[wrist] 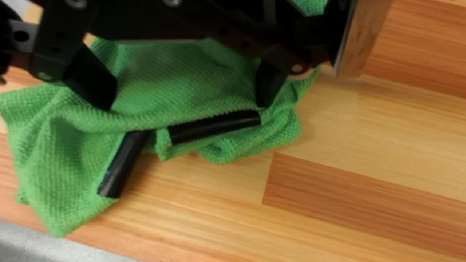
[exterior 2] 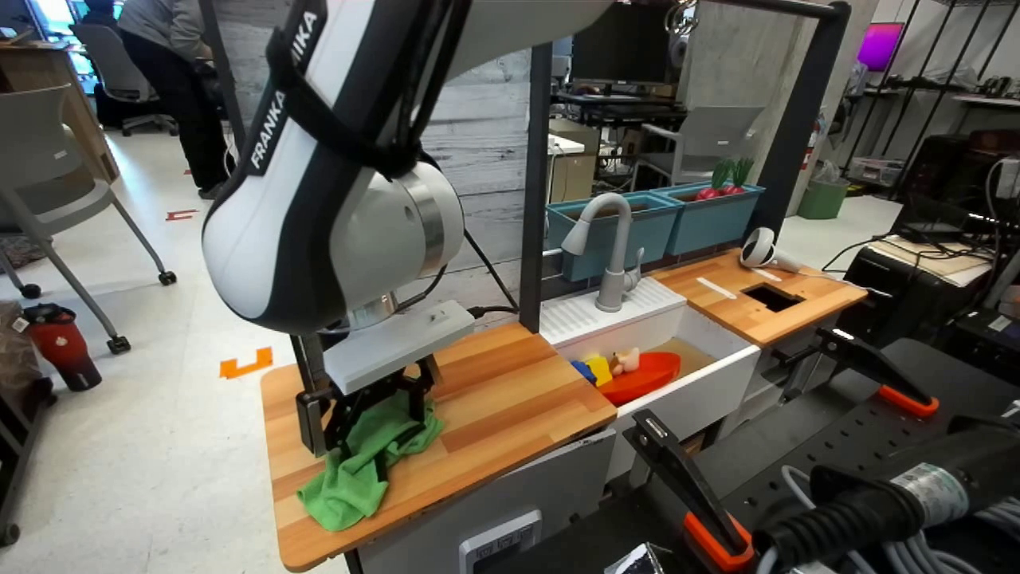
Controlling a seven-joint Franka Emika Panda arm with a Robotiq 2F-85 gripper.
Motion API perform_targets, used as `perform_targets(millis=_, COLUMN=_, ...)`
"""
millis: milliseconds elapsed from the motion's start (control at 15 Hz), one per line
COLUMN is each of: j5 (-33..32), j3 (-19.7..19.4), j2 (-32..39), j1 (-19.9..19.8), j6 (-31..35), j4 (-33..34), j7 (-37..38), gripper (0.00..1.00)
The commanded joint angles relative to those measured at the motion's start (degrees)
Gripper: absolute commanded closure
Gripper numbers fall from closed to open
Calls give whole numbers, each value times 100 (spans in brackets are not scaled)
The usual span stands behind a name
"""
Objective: Push the towel to the right
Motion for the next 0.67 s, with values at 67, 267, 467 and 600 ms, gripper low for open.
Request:
perform_targets(millis=67, j5=73, j3=-207, j2=65, j1=-78, j6=-42, j4=21, j7=26, gripper=0)
perform_targets(millis=267, j5=137, j3=-275, j2=-28, j1=-257, j6=73, j4=-198, j7=43, gripper=0)
perform_targets(millis=467, j5=267, j3=-329, j2=-119, j1=-497, j6=198, j4=-436, j7=97, gripper=0)
perform_targets(millis=600, j5=369, j3=-334, j2=-240, j1=-691, j6=328, j4=-691, j7=85, gripper=0)
